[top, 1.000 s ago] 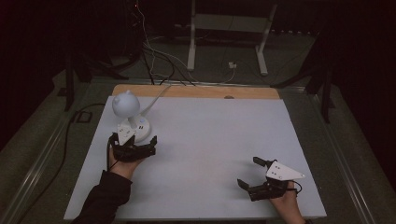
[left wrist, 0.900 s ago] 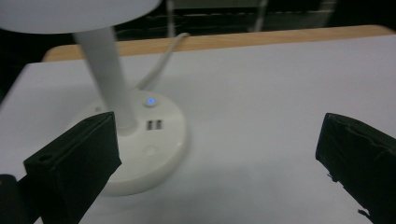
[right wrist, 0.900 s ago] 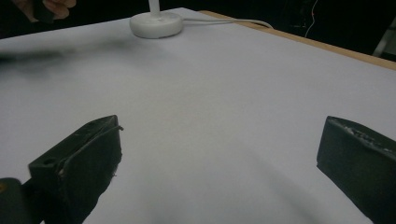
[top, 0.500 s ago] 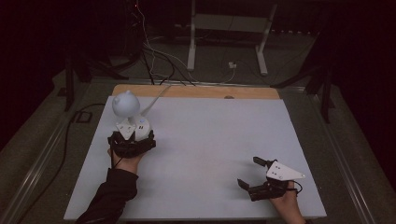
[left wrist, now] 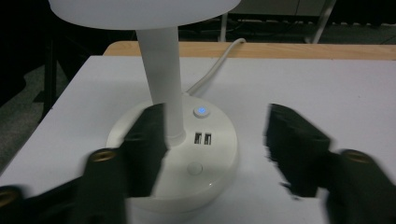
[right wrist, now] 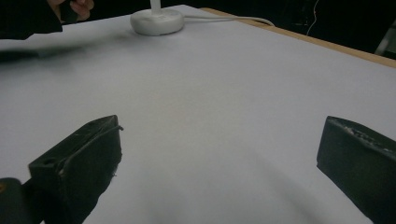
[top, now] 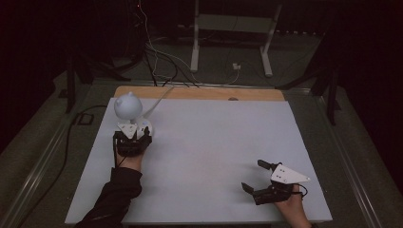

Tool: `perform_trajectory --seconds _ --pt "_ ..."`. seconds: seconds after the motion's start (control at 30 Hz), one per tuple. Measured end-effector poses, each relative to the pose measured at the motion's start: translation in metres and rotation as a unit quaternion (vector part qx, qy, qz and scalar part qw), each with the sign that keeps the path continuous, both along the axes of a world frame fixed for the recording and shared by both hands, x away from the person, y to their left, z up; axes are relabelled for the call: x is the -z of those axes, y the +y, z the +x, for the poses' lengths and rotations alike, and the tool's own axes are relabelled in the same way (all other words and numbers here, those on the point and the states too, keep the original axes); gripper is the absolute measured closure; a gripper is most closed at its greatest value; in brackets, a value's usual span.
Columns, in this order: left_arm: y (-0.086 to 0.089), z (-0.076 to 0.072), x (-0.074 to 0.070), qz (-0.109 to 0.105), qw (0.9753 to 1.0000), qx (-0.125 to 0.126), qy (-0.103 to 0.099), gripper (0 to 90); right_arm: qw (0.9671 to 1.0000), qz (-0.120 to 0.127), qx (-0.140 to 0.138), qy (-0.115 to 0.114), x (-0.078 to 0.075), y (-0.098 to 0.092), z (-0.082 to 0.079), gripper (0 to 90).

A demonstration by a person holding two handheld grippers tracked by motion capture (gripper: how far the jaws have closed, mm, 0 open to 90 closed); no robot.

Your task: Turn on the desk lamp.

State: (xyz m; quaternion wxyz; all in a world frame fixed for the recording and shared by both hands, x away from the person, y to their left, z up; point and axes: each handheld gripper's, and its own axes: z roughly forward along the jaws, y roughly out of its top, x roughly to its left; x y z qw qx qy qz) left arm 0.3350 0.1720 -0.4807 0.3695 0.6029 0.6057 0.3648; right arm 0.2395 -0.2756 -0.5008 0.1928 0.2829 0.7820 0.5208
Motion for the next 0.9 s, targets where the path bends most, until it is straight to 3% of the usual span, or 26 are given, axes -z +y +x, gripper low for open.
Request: perform_trajectory --seconds 0.17,0.43,0.67,0.9 --pt "0.001 0.002 0.002 0.005 0.9999 -0.011 0.001 59.6 1.0 0.001 0.0 0.002 0.0 0.0 0.0 0.0" --pt "0.004 0.006 0.007 0.005 1.0 -0.003 0.004 79.2 1.0 0.0 -0.002 0.003 0.0 0.0 0.0 0.0" --pt "0.005 0.009 0.012 0.007 0.9999 0.007 0.009 89.8 1.0 -0.001 -0.005 0.006 0.001 0.001 0.0 0.0" --pt "0.008 0.015 0.021 0.006 0.9996 0.013 0.026 90.0 1.0 -0.003 -0.006 0.007 0.001 0.001 0.0 0.0"
